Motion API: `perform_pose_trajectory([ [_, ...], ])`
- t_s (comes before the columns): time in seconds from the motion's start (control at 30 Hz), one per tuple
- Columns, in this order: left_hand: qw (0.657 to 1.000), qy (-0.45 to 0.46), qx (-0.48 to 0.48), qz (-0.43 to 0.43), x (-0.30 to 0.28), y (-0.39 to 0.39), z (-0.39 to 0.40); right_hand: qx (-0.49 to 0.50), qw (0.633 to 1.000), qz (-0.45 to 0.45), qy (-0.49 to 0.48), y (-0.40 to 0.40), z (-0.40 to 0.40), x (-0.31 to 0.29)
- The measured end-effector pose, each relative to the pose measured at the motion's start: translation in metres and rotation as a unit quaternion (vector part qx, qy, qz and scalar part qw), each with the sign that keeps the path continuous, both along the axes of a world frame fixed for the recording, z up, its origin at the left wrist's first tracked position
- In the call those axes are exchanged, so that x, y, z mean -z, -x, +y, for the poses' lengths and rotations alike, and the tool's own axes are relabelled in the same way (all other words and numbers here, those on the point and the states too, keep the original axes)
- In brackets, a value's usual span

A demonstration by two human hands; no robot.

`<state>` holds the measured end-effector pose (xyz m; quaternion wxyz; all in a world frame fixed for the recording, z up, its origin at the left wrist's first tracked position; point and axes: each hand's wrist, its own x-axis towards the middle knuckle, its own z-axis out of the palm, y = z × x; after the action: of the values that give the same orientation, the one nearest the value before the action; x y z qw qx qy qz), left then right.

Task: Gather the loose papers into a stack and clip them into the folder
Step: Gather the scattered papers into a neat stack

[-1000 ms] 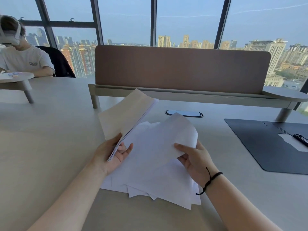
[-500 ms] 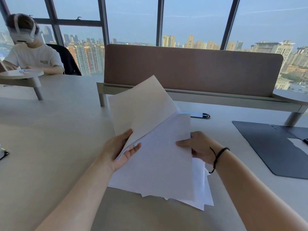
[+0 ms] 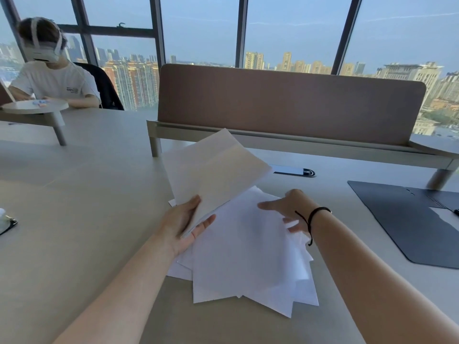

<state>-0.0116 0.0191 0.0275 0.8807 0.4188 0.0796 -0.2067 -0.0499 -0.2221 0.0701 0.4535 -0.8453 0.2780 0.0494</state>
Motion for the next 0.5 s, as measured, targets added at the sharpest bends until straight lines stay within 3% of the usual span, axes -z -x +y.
perform_pose_trajectory([
  [0.1,1.0,0.01,-0.004,0.012,0.001,-0.001,0.0,-0.008,0.999,0.012,-0.033,-0.001,0.002,0.009],
  [0.2,1.0,0.003,0.001,0.003,0.001,-0.001,0.001,-0.018,0.992,0.005,-0.128,0.002,0.003,0.027],
  [0.27,1.0,-0.012,-0.001,-0.011,0.002,-0.002,0.001,-0.036,0.997,-0.009,-0.066,0.006,0.004,0.033],
  [0.33,0.999,-0.033,-0.01,-0.016,0.002,-0.004,0.001,-0.049,0.994,-0.032,0.091,0.009,0.004,0.032],
  [0.4,0.998,-0.049,-0.016,-0.02,0.003,-0.004,0.0,-0.054,0.98,-0.037,0.186,0.014,0.008,0.022],
  [0.5,0.998,-0.06,-0.018,-0.032,0.003,-0.002,-0.002,-0.075,0.978,-0.035,0.193,0.015,0.011,0.013],
])
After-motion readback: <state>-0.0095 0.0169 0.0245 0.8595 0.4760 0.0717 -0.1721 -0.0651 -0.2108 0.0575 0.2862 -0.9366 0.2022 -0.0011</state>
